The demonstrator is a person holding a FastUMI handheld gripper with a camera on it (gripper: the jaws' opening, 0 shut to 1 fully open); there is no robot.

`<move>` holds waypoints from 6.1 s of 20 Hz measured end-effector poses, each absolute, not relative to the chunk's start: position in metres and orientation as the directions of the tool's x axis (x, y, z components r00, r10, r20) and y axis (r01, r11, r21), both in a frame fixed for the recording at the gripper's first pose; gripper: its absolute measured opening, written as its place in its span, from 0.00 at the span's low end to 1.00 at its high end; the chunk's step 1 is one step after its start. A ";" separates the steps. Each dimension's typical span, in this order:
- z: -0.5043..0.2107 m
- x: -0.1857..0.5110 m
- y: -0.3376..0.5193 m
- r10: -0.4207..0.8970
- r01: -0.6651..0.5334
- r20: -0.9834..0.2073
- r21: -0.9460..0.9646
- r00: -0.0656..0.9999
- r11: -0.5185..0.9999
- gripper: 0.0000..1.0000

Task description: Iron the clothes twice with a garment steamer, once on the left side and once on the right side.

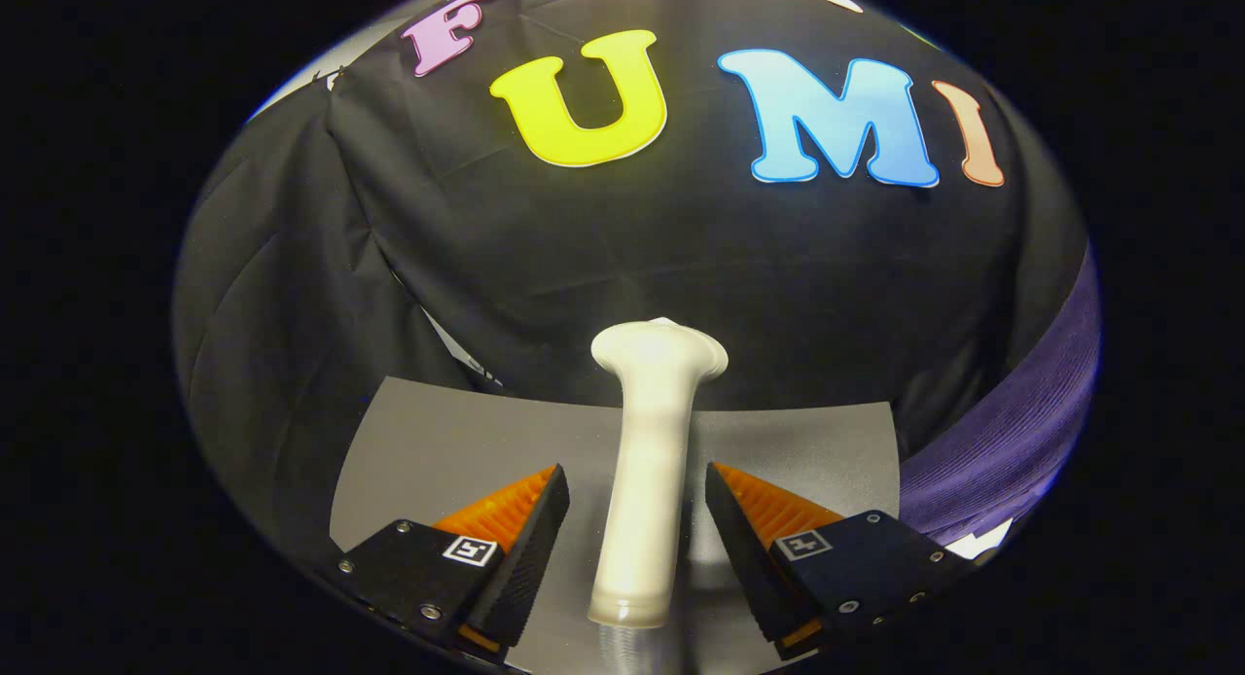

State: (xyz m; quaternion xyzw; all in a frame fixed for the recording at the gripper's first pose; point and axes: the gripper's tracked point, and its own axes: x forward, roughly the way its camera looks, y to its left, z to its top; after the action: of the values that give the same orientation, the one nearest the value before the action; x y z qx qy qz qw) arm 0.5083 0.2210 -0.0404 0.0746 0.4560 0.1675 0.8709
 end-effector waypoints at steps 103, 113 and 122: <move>-0.033 0.334 -0.111 0.062 0.008 -0.348 0.195 0.935 0.981 0.34; -0.122 0.299 -0.111 0.043 0.052 -0.481 0.182 0.876 0.982 0.34; -0.208 0.277 -0.109 0.032 0.084 -0.613 0.159 0.790 0.984 0.34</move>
State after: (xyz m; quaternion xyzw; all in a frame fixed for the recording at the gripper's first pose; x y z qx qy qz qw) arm 0.2772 -0.1090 -0.2079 0.0895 0.3240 -0.0139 0.9417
